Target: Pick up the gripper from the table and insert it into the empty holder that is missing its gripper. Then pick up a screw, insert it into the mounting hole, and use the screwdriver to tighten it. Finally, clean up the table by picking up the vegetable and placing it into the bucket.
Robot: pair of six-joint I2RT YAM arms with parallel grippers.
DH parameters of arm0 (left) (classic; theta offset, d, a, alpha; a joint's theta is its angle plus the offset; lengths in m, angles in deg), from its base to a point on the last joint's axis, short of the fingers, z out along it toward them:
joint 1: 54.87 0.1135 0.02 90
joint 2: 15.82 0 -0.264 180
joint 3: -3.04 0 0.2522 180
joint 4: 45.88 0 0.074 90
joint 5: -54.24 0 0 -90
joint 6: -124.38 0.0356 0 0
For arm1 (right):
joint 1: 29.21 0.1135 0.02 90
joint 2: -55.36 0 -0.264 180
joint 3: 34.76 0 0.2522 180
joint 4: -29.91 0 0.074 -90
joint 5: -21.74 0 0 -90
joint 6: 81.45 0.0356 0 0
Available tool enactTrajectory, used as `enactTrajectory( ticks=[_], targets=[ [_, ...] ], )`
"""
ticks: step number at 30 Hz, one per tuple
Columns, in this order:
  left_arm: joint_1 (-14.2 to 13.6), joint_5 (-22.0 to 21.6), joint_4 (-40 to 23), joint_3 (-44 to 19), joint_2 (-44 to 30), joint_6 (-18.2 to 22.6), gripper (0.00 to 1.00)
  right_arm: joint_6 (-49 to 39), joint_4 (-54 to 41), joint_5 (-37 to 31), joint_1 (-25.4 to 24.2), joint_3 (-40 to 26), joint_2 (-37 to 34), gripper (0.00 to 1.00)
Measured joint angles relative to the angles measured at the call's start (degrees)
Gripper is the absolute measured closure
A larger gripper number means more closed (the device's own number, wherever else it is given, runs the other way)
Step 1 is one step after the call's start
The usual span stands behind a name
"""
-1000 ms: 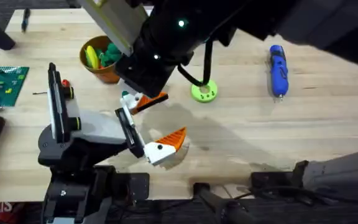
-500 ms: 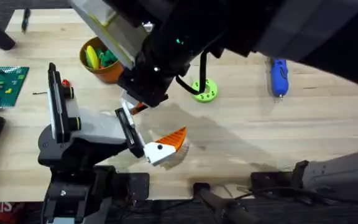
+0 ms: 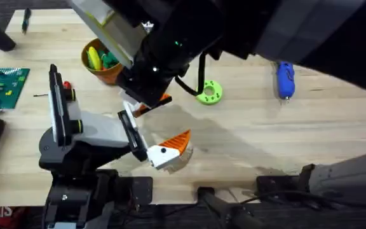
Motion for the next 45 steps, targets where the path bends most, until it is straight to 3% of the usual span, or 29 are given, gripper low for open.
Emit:
enactTrajectory(
  ticks=[45],
  targets=[
    [0.0,0.6,-0.2,0.0,0.0,-1.7,0.017,1.4,1.5,-1.0,0.0,3.0,-1.7,0.990]
  ],
)
